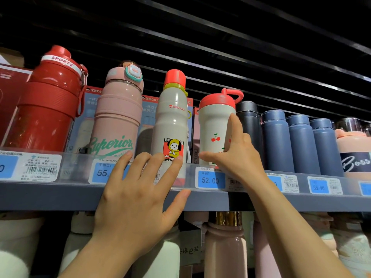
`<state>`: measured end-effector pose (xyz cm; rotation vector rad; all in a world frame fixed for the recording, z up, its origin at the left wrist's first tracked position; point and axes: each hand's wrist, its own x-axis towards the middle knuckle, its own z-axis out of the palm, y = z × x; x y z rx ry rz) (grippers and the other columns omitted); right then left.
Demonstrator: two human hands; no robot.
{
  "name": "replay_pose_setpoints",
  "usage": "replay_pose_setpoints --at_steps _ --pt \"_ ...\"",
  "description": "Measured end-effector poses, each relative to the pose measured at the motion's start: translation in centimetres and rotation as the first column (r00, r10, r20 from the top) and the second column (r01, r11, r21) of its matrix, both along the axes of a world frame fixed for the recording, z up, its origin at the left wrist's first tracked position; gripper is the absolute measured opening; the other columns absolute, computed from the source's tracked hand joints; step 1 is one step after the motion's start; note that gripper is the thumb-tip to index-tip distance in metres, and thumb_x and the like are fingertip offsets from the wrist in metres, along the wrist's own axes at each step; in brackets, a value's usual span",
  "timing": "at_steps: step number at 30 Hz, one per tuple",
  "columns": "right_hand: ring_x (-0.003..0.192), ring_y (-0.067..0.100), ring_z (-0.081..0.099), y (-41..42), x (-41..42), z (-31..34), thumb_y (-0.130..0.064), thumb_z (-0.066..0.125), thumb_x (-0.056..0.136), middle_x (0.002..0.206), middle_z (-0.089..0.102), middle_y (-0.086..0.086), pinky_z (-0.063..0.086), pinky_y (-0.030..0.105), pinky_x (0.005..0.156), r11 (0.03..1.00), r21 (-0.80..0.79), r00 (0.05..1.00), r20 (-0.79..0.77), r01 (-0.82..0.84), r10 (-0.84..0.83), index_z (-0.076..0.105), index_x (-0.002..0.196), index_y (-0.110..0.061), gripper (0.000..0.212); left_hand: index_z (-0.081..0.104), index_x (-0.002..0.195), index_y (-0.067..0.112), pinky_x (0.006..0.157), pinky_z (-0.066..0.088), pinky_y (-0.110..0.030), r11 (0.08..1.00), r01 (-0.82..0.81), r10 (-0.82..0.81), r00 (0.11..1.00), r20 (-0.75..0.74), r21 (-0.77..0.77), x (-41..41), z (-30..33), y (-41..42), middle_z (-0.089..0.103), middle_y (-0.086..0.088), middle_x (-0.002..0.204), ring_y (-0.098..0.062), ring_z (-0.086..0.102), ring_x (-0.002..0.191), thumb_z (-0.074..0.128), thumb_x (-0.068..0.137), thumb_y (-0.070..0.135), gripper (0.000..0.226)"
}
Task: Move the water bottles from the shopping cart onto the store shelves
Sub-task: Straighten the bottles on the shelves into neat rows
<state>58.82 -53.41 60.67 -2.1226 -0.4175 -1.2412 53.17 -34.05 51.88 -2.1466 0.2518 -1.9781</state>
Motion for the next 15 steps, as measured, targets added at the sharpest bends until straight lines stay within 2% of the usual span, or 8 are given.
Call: replay_pose_setpoints --at_steps 3,6,9,15 --pt "0.104 0.029 0.056 0.08 0.04 -0.15 -0.043 0.077 0.072 0.124 0.043 0.009 0.048 0.039 0.079 1.0 0.027 1.0 0.013 0.006 -0.006 0.001 0.147 -0.044 0.107 0.063 0.13 0.017 0.1 0.039 -0.053 1.0 0.003 -0.003 1.0 -0.004 -0.004 -0.06 0.0 0.04 0.063 -0.01 0.117 -0.033 0.059 0.107 0.036 0.093 0.052 0.057" --pt "0.093 0.026 0.051 0.18 -0.21 -0.39 -0.041 0.076 0.072 0.114 0.038 0.004 0.038 0.031 0.073 0.999 0.049 0.998 0.052 0.02 -0.022 0.005 0.148 -0.043 0.105 0.063 0.129 0.016 0.1 0.04 -0.053 1.0 0.009 -0.009 1.0 -0.004 -0.004 -0.12 0.02 0.03 0.063 -0.009 0.117 -0.033 0.059 0.106 0.037 0.093 0.052 0.057" --pt "0.091 0.026 0.047 0.27 -0.47 -0.48 -0.041 0.076 0.071 0.109 0.032 0.001 0.036 0.031 0.073 0.998 0.048 0.997 0.072 0.031 -0.034 0.006 0.148 -0.043 0.103 0.064 0.128 0.016 0.1 0.041 -0.054 1.0 0.011 -0.011 1.0 -0.007 -0.003 -0.12 0.06 0.0 0.063 -0.009 0.117 -0.033 0.059 0.106 0.036 0.093 0.051 0.057" --pt "0.102 0.029 0.054 0.15 -0.46 -0.27 -0.044 0.076 0.072 0.121 0.042 0.007 0.038 0.031 0.074 0.999 0.046 1.0 0.019 0.011 -0.012 0.009 0.148 -0.041 0.102 0.064 0.127 0.016 0.101 0.036 -0.052 1.0 0.003 -0.003 1.0 -0.004 -0.001 -0.12 0.01 -0.01 0.064 -0.011 0.117 -0.034 0.059 0.106 0.034 0.094 0.052 0.058"
